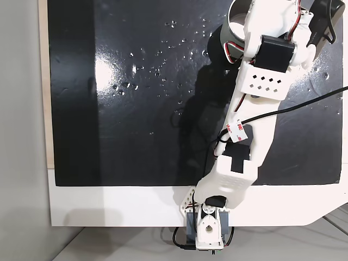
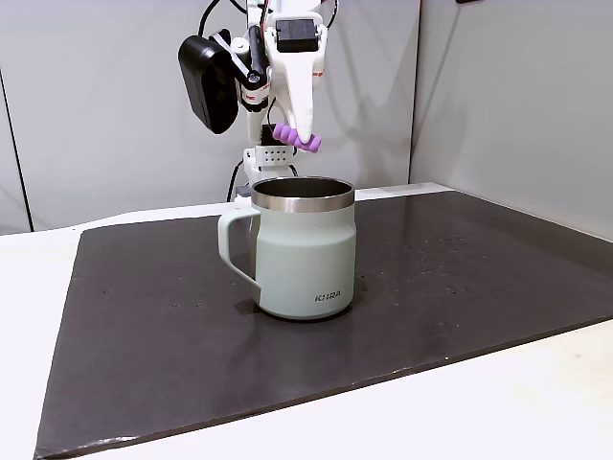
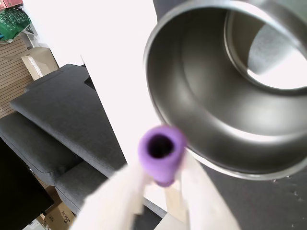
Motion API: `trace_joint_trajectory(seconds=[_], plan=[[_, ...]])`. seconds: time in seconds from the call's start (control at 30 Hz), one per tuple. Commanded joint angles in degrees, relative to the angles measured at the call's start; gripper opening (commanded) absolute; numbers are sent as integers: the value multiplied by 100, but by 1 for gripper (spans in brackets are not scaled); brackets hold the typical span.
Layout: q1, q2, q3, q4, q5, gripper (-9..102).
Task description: Grasp a pengrip and put it in the cup.
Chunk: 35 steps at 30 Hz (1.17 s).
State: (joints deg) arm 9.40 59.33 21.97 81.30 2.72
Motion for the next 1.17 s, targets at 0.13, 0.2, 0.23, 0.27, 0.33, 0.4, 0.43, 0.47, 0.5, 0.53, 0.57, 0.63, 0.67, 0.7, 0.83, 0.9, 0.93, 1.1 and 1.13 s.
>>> trace_joint_trajectory(seconds=[0.13, 0.2, 0.23, 0.27, 0.33, 0.4, 0.43, 0.47, 0.5, 0.53, 0.57, 0.63, 0.67, 0.7, 0.83, 0.9, 0.93, 1.1, 1.13], plan=[[185, 44, -1143, 844, -53, 31], [193, 44, -1266, 1037, -53, 31], [193, 26, -1354, 1116, -53, 31], [193, -18, -1485, 1204, -53, 31], [193, -149, -1863, 1397, -53, 31], [193, -220, -2101, 1556, -53, 31], [193, -220, -2118, 1600, -44, 31], [193, -220, -2127, 1617, -44, 31], [193, -211, -2127, 1626, -35, 31], [193, -211, -2127, 1626, -35, 31], [193, -211, -2127, 1617, -35, 31], [220, -211, -2127, 1600, -35, 31], [229, -211, -2127, 1600, -44, 31], [237, -220, -2127, 1600, -44, 31], [264, -237, -2127, 1582, -53, 31], [264, -237, -2145, 1573, -53, 31], [264, -237, -2153, 1573, -53, 31], [308, -237, -2206, 1582, -53, 31], [316, -237, -2215, 1582, -53, 31]])
